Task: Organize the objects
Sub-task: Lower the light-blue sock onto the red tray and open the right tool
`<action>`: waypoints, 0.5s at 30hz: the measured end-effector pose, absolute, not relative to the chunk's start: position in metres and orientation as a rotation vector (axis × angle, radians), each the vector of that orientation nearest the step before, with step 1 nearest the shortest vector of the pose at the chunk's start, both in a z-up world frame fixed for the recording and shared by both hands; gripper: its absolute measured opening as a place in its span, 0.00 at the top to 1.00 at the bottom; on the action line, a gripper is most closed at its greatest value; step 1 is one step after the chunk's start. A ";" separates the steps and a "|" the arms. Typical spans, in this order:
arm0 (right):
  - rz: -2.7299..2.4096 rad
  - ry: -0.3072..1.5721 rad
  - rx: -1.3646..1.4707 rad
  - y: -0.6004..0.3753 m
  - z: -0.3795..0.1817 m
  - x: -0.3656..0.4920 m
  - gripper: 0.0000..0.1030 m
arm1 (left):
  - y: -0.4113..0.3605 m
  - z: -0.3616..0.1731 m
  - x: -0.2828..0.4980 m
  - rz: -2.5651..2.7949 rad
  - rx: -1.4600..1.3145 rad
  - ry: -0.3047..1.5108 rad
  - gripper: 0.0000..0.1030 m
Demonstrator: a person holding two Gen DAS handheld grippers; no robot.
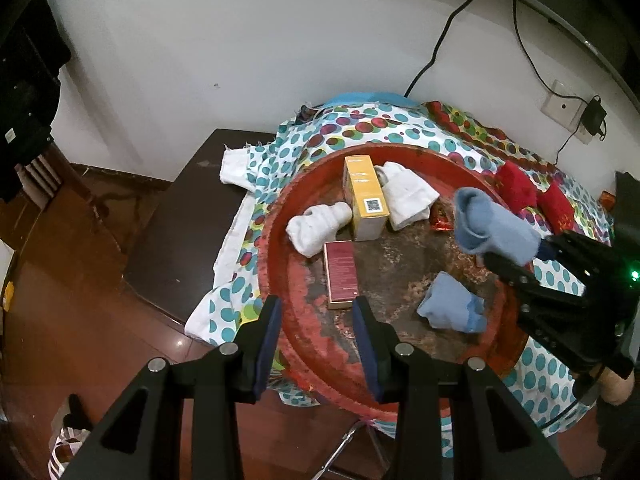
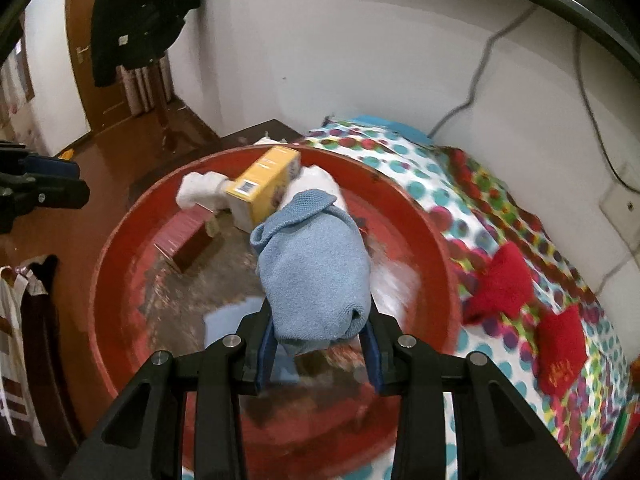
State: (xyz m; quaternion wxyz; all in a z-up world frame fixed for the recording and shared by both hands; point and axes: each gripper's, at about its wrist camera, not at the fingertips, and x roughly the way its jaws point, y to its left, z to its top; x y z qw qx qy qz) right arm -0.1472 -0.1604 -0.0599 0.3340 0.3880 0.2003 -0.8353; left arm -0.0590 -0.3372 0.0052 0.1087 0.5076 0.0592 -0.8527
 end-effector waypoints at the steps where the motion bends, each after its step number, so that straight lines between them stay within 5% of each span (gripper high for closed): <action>1: -2.177 0.527 1.010 -0.165 -0.060 -0.148 0.67 | -0.339 0.006 -0.058 -2.506 1.489 0.180 0.64; 15: -2.135 0.576 1.043 -0.216 -0.072 -0.160 0.67 | -0.368 0.006 -0.049 -2.451 1.465 0.262 0.64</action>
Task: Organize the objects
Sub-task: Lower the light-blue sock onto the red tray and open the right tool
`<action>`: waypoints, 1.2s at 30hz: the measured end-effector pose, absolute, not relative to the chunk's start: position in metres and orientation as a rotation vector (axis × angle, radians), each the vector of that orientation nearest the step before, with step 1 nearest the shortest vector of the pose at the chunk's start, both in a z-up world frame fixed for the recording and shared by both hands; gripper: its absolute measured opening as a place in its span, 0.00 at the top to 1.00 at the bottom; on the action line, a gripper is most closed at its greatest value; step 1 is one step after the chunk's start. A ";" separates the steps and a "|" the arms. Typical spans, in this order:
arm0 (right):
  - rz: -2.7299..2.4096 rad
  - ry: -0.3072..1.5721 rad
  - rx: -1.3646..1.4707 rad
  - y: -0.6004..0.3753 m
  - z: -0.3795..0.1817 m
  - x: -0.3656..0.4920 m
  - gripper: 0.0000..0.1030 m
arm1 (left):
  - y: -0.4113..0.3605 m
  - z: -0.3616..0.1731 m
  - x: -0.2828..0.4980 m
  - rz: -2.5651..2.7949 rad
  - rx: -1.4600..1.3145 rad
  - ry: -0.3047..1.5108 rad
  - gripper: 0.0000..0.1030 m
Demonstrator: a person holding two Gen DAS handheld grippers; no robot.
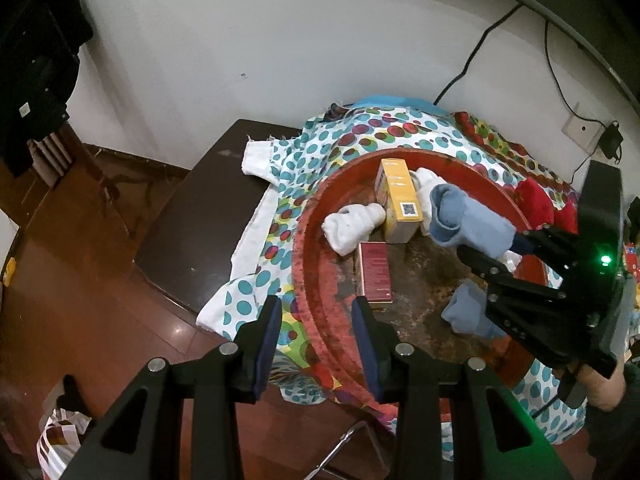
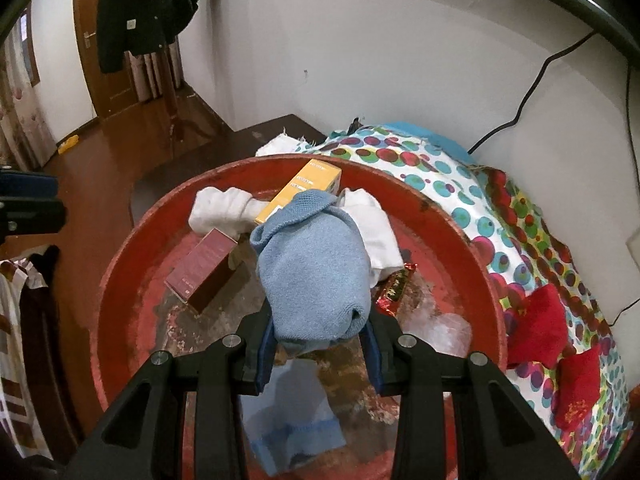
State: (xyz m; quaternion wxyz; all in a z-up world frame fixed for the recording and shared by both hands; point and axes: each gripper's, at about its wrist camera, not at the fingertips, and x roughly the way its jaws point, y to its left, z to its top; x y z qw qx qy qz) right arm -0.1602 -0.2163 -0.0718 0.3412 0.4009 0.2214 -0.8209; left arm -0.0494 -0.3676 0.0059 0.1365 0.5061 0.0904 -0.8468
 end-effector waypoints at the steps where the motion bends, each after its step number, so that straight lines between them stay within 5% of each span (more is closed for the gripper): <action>1: -2.133 0.582 1.046 -0.219 -0.074 -0.161 0.67 | -0.369 0.006 -0.049 -2.449 1.466 0.268 0.64; 15: -2.120 0.643 1.077 -0.234 -0.090 -0.166 0.67 | -0.375 0.005 -0.047 -2.439 1.468 0.292 0.64; 25: -2.143 0.653 1.046 -0.233 -0.083 -0.163 0.42 | -0.370 0.004 -0.046 -2.447 1.479 0.290 0.64; 36: -2.176 0.598 1.031 -0.209 -0.066 -0.156 0.40 | -0.358 0.002 -0.053 -2.462 1.500 0.264 0.64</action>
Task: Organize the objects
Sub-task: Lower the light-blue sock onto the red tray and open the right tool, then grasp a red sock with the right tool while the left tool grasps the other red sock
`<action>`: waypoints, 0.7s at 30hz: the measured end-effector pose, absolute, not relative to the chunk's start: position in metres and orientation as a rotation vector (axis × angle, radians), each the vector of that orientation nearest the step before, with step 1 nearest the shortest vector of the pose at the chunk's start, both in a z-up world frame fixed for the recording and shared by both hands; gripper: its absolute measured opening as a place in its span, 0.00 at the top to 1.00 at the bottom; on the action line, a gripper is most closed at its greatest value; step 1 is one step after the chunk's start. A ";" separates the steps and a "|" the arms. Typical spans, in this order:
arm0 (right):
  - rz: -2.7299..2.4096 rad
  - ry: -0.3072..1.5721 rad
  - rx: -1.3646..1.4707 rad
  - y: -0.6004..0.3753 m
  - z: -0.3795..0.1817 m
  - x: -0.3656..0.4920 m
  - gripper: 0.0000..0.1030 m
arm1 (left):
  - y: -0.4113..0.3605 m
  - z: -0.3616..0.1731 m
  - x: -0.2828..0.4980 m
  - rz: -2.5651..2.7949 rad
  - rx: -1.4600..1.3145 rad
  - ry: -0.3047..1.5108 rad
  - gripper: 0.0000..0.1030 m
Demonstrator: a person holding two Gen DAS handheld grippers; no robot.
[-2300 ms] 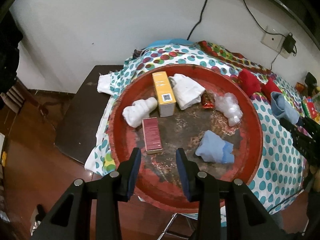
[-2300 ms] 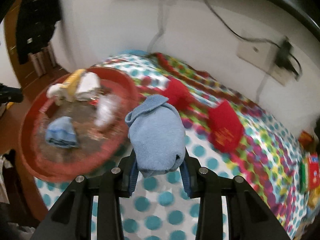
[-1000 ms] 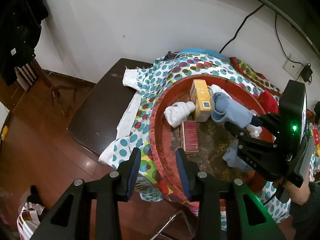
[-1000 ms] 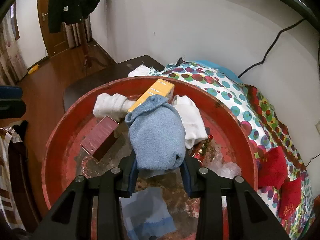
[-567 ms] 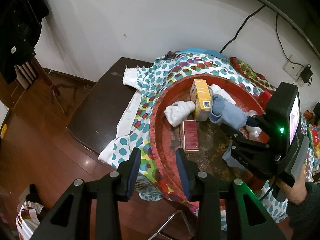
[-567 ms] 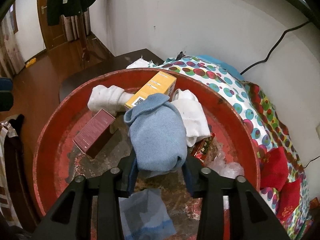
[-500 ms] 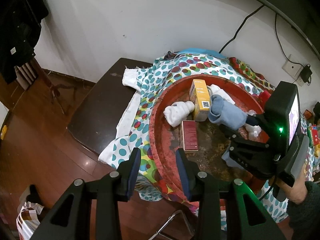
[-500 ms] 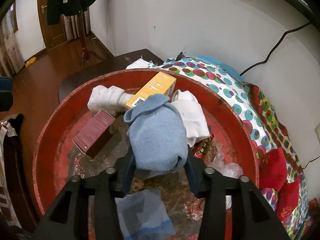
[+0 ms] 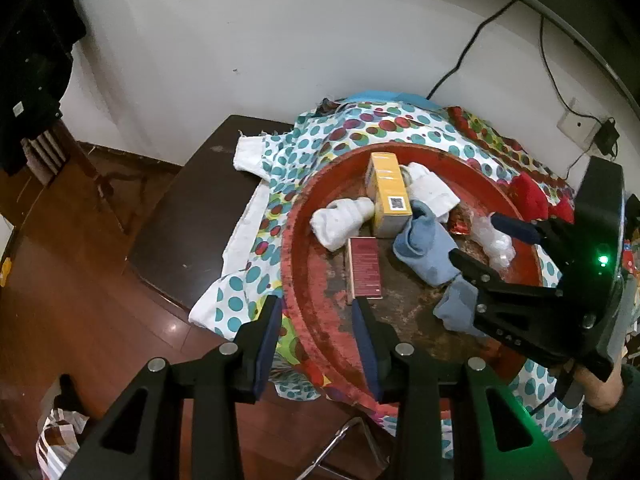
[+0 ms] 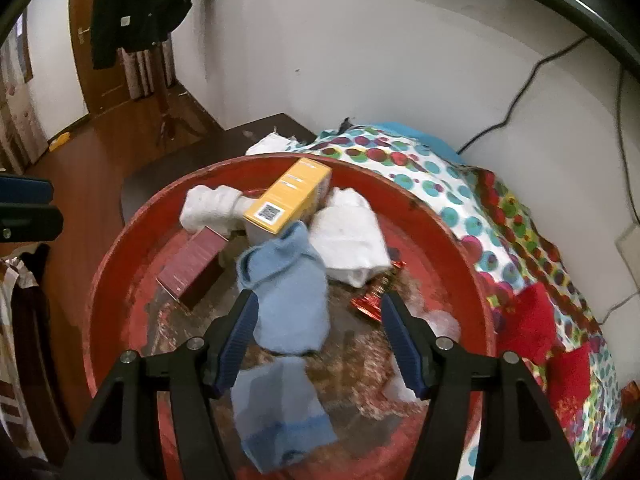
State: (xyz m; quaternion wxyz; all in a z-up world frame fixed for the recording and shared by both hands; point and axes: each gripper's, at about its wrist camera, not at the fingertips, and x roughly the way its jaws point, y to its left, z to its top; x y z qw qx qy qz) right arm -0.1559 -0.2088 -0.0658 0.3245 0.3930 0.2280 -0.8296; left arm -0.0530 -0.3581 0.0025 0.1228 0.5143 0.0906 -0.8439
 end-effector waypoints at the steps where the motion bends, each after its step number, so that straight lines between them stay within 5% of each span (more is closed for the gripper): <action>1: -2.177 0.588 1.033 -0.205 -0.065 -0.156 0.41 | -0.357 0.002 -0.054 -2.464 1.503 0.262 0.64; 21: -2.500 0.422 1.173 -0.015 -0.068 -0.203 0.31 | -0.295 -0.012 -0.077 -2.538 1.603 0.126 0.64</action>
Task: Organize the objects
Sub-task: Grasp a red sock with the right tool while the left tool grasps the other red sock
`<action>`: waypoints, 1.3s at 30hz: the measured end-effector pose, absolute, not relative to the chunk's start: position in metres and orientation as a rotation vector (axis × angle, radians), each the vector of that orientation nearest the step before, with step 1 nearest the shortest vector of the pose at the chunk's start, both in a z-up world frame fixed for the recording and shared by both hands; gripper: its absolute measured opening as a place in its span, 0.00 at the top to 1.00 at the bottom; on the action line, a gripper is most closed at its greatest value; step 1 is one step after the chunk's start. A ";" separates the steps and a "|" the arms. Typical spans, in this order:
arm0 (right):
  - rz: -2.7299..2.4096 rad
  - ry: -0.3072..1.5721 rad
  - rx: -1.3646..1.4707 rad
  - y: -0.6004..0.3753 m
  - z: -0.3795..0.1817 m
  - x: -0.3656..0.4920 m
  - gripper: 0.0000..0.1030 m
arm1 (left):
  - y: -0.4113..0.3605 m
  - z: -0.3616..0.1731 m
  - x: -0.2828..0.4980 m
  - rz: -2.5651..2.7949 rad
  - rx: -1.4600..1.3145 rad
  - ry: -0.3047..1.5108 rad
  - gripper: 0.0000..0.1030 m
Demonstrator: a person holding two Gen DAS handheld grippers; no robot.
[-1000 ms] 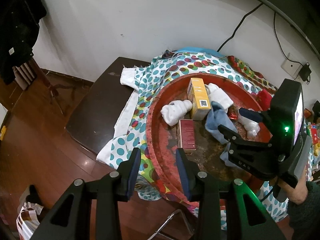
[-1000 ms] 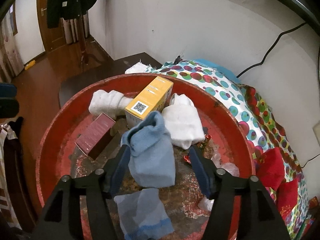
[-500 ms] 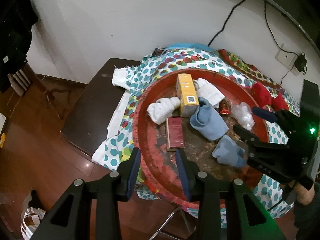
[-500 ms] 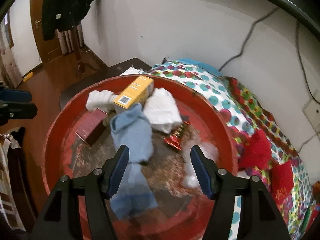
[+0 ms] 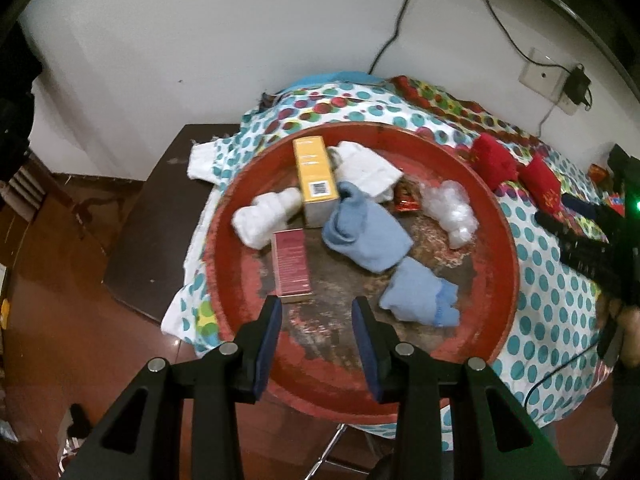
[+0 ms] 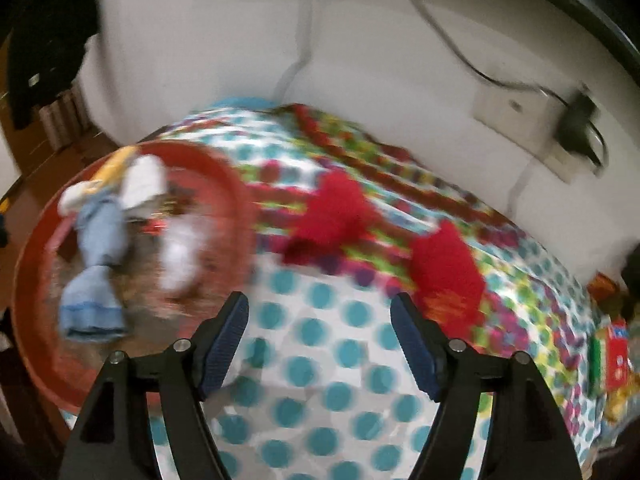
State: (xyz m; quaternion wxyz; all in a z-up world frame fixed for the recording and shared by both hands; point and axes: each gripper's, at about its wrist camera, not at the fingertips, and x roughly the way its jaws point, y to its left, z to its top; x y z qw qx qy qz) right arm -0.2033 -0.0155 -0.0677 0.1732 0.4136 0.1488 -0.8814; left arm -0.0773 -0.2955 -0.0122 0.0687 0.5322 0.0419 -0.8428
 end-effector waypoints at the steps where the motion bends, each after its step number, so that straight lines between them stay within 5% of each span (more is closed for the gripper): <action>1: -2.526 0.417 1.180 -0.005 -0.069 -0.208 0.30 | -0.291 -0.014 -0.079 -2.544 1.612 0.122 0.64; 26: -2.638 0.331 1.282 0.055 -0.134 -0.309 0.24 | -0.221 -0.068 -0.117 -2.662 1.736 -0.003 0.64; 39: -2.582 0.283 1.233 0.052 -0.134 -0.311 0.57 | -0.197 -0.071 -0.129 -2.671 1.773 -0.040 0.64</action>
